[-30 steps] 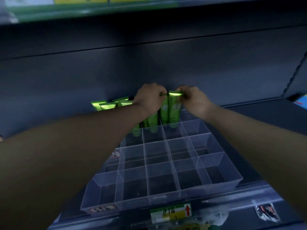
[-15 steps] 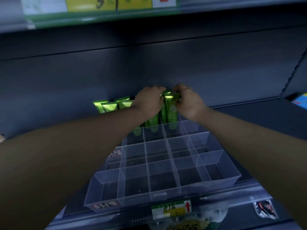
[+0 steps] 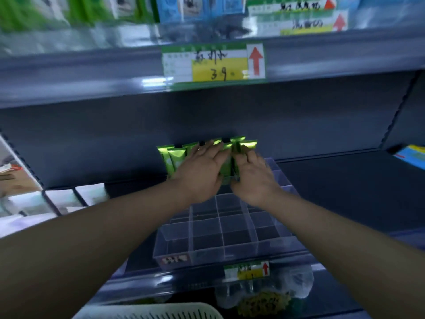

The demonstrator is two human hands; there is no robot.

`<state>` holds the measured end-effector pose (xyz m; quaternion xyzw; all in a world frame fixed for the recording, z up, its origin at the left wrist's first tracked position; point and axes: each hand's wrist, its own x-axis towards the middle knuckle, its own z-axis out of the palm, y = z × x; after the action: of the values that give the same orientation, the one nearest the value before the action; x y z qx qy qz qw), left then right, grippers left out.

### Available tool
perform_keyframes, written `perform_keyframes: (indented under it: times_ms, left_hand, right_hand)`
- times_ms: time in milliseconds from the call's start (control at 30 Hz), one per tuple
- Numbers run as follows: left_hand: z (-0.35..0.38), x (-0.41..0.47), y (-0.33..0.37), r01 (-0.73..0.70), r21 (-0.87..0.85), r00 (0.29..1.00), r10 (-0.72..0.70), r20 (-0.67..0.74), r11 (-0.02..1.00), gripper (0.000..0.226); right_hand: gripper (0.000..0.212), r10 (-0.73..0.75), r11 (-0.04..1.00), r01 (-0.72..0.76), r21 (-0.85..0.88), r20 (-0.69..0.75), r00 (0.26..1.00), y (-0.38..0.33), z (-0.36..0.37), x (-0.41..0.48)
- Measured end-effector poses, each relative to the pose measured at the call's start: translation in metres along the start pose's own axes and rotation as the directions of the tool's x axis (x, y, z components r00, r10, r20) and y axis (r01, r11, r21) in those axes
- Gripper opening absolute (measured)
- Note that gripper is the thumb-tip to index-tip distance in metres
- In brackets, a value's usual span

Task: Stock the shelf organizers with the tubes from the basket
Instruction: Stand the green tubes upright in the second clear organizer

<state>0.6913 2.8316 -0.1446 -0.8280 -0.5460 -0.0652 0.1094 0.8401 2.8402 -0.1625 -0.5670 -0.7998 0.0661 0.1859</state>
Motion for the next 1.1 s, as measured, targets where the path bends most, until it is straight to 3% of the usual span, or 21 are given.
perform_keyframes:
  times_ms: [467, 733, 1100]
  left_hand:
    - [-0.028, -0.129, -0.004, 0.133, 0.041, 0.991, -0.134, 0.021, 0.99, 0.075]
    - [-0.017, -0.213, -0.008, 0.238, -0.052, 0.971, -0.236, 0.044, 0.97, 0.082]
    - [0.032, -0.301, 0.0, 0.316, -0.14, 0.942, -0.293, 0.164, 0.939, 0.081]
  right_hand:
    - [0.075, -0.114, 0.993, 0.116, -0.023, 0.07, 0.991, -0.081, 0.009, -0.083]
    - [0.076, -0.21, 0.977, 0.206, 0.051, 0.106, 0.972, -0.123, 0.038, -0.141]
    - [0.084, -0.26, 0.966, 0.24, 0.1, 0.315, 0.913, -0.134, 0.106, -0.202]
